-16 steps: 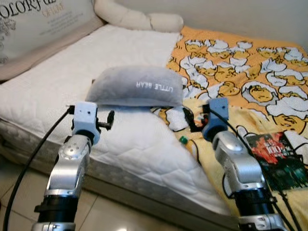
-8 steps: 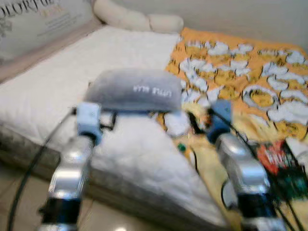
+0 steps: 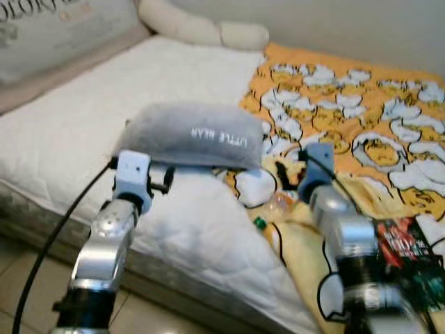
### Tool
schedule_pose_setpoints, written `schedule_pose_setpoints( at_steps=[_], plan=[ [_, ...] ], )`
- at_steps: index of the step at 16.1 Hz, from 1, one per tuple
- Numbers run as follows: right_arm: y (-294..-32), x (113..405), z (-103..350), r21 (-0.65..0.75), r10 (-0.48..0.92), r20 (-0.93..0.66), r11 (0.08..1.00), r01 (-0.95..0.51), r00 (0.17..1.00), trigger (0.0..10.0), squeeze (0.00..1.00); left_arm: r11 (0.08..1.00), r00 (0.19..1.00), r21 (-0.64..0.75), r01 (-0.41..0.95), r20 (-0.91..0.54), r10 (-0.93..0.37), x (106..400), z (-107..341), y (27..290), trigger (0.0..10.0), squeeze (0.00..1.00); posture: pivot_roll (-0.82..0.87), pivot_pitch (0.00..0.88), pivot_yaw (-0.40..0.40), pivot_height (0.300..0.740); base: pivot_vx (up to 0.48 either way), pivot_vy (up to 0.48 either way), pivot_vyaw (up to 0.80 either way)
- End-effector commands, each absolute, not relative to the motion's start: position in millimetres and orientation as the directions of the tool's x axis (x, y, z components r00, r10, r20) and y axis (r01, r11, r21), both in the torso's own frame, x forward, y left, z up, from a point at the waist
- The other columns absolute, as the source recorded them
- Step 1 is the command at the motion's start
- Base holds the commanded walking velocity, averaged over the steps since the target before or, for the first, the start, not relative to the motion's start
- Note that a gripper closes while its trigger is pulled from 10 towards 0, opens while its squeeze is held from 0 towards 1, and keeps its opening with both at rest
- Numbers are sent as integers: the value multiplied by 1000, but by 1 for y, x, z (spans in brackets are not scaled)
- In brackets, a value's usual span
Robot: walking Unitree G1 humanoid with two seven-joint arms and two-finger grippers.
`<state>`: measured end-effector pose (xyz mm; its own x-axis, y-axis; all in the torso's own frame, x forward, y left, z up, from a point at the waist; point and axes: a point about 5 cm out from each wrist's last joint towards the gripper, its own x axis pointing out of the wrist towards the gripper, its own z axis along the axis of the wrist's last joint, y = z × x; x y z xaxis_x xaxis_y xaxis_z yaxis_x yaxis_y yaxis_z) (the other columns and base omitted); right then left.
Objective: Clean up the room
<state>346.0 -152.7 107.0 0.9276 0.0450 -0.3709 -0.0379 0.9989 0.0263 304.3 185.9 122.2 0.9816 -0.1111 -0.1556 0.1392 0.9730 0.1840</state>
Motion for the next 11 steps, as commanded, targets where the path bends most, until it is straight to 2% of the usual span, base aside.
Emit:
schedule_pose_setpoints(
  at_steps=[1, 4, 7, 8, 11],
  plan=[
    [-147, 350, 102, 43, 66, -431, 998, -53, 900, 10000, 1000, 964, 979, 211, 160, -161, -127, 308, 125, 188, 10000, 0, -16, 0, -45, 740, 0, 0, 0],
    [-158, 362, 95, 7, -18, -552, 1000, 27, 833, 10000, 1000, 934, 966, 260, 243, -155, -208, 324, 133, 182, 10000, 0, -5, 0, -54, 740, 0, 0, 0],
    [-163, 370, 96, -2, -61, -584, 997, 73, 809, 10000, 1000, 959, 985, 236, 157, -102, -136, 340, 140, 187, 10000, 0, -10, 0, -52, 740, 0, 0, 0],
    [-165, 373, 98, -15, -67, -592, 997, 73, 803, 10000, 0, 963, 986, 217, 156, -98, -138, 344, 143, 189, 10000, 0, -8, 0, -56, 740, 0, 0, 0],
    [-166, 371, 94, -32, -86, -659, 996, 87, 747, 10000, 0, 970, 987, 184, 157, -68, -147, 354, 153, 192, 10000, 0, 0, 0, -61, 740, 0, 0, 0]
  ],
)
